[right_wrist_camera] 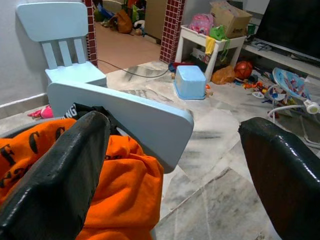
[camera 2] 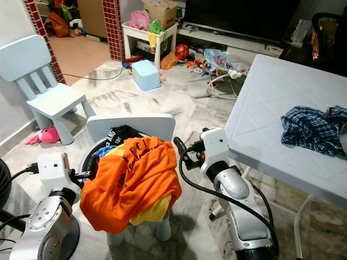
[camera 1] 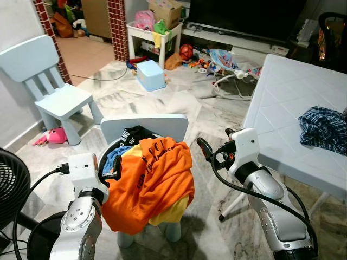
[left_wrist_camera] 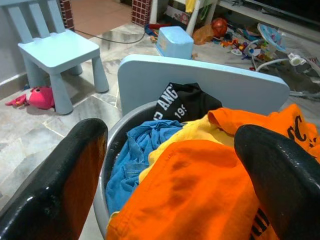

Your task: Hang hanger

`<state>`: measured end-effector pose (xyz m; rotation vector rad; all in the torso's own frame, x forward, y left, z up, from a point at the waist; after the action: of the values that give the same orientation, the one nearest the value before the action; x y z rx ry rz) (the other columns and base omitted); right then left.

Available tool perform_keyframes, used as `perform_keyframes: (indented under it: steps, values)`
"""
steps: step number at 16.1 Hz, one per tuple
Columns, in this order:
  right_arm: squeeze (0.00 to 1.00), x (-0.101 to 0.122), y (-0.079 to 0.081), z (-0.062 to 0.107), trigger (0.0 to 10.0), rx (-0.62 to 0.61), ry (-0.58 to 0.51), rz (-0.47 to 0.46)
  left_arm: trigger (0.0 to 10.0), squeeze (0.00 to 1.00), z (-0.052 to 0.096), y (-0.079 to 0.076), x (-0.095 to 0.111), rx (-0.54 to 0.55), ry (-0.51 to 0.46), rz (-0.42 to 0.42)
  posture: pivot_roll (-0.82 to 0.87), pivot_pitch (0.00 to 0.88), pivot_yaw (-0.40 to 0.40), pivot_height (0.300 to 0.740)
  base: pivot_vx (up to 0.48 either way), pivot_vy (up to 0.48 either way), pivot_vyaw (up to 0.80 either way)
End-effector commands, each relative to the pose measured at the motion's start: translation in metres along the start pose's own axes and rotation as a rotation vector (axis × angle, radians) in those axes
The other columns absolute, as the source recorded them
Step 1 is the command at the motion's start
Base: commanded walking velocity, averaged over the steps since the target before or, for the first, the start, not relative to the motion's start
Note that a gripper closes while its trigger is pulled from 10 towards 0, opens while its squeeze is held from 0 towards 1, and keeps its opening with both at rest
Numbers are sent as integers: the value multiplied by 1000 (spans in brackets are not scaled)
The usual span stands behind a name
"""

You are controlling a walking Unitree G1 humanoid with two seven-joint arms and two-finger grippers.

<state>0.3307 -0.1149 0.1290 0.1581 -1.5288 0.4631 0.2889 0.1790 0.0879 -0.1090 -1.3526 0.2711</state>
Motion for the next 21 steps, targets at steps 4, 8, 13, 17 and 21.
perform_keyframes:
  steps: [4, 8, 13, 17, 21]
  values:
    - [0, 0, -5, 0, 10000, -18, -1, 10, 10000, 0, -5, 4, -4, 15, 25, -3, -50, 47, -84, 740, 0, 0, 0]
    - [0, 0, -8, 2, 10000, -34, 17, 22, 10000, 0, -15, 19, -20, 10, 152, -39, -62, 56, -89, 740, 0, 0, 0]
    - [0, -4, -14, 8, 10000, -33, 78, 32, 10000, 0, -27, 26, -34, -70, 284, -86, -102, 81, -109, 740, 0, 0, 0]
    - [0, -5, -18, 14, 10000, -33, 106, 42, 10000, 0, -40, 19, -34, -141, 315, -103, -133, 101, -123, 740, 0, 0, 0]
    - [0, -2, 0, 22, 10000, 117, 111, -2, 9725, 0, -50, 16, -33, -158, 320, -92, -147, 111, -128, 740, 0, 0, 0]
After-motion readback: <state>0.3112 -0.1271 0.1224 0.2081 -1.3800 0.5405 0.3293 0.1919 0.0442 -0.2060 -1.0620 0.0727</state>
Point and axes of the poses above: a point about 5 cm out from each wrist's last joint towards the gripper, its own z axis pointing back from the gripper into the wrist, its own x axis along the axis of the wrist's last joint, y = z × x, the point moved 5 cm from there along -z, pointing out of the wrist towards the gripper, and after that the axes turned 7 degrees about z, right-handed, at the moved point
